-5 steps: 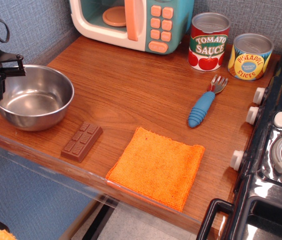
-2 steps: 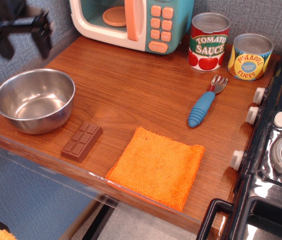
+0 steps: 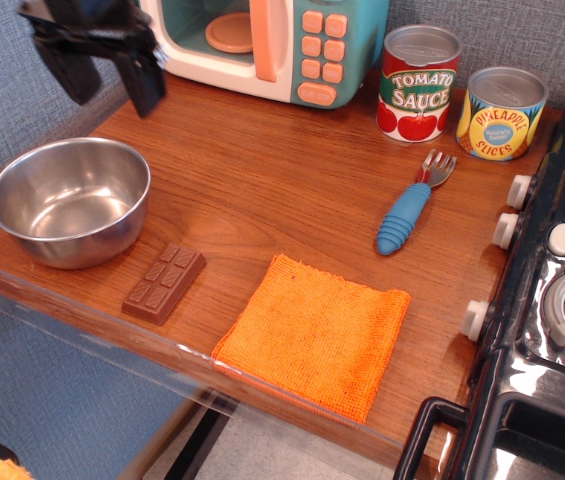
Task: Place the pot on the back left hand corner of the table.
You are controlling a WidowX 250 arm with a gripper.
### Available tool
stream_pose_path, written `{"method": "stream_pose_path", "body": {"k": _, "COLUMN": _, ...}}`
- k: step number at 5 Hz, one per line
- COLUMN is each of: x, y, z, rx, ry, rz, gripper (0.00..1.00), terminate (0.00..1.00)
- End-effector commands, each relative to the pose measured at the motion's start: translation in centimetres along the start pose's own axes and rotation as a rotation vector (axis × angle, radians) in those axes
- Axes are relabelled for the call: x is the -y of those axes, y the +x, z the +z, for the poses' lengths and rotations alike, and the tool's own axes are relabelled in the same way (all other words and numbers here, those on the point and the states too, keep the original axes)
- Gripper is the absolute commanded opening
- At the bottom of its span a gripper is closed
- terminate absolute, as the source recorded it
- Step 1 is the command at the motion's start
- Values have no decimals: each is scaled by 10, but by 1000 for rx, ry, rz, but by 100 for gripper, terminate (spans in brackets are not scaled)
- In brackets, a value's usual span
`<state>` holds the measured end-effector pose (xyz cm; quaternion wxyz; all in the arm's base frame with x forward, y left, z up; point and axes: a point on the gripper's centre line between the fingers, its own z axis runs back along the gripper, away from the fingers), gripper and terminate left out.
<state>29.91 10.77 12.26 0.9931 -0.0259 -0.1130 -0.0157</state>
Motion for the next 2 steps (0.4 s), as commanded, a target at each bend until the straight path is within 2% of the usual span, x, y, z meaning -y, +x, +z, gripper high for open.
{"method": "stream_pose_path", "body": {"k": 1, "x": 1, "y": -13, "z": 17, "rx": 0, "ry": 71, "rz": 22, "gripper": 100, "terminate": 0}}
{"method": "stream_pose_path", "body": {"k": 2, "x": 1, "y": -13, "z": 17, "rx": 0, "ry": 71, "rz": 22, "gripper": 100, "terminate": 100}}
